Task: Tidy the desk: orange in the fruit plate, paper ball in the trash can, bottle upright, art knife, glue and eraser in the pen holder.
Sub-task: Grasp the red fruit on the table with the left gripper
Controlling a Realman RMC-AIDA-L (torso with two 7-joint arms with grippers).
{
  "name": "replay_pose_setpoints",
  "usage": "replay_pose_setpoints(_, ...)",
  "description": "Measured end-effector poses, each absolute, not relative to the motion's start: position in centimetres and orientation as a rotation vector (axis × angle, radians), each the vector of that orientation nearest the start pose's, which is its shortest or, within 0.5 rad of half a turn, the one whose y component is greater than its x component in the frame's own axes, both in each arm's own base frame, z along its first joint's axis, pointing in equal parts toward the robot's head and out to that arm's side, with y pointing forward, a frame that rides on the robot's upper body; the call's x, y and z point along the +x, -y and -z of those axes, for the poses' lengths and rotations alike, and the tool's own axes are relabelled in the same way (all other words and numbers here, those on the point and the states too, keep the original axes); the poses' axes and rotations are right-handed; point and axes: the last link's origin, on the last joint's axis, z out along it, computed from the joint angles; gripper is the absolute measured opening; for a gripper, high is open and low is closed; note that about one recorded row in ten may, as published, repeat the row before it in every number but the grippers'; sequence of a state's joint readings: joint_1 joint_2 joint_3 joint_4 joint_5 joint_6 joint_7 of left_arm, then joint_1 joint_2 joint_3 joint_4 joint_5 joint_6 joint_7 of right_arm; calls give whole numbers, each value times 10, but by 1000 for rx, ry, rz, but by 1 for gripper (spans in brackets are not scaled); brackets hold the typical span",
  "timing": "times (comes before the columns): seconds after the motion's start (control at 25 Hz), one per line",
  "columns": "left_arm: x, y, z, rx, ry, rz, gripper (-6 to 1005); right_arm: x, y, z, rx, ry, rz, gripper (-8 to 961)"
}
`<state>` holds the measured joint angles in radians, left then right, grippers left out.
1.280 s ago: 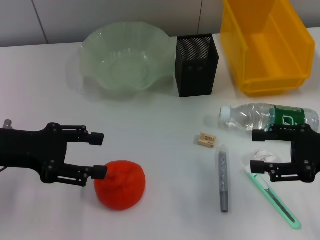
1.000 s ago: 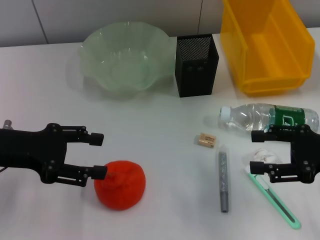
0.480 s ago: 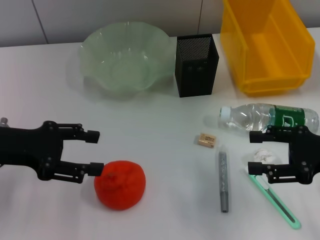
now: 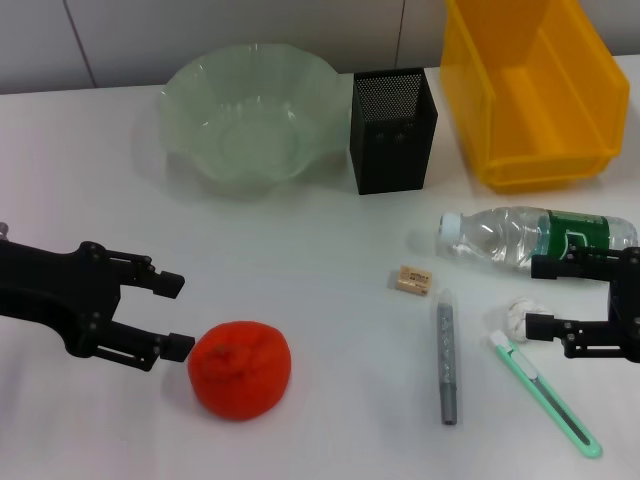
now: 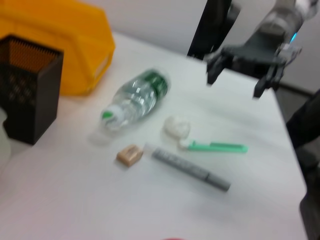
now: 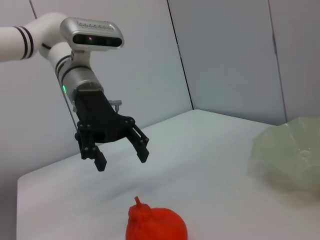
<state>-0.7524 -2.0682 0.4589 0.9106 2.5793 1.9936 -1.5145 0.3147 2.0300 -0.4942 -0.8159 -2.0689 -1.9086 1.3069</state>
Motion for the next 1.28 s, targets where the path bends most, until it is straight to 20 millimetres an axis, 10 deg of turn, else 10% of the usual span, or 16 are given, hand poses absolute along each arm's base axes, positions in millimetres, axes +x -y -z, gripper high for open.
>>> replay_pose_setpoints(1.28, -239, -321, 21, -3171, 353, 103, 718, 305, -256, -55, -2737, -572, -768, 775)
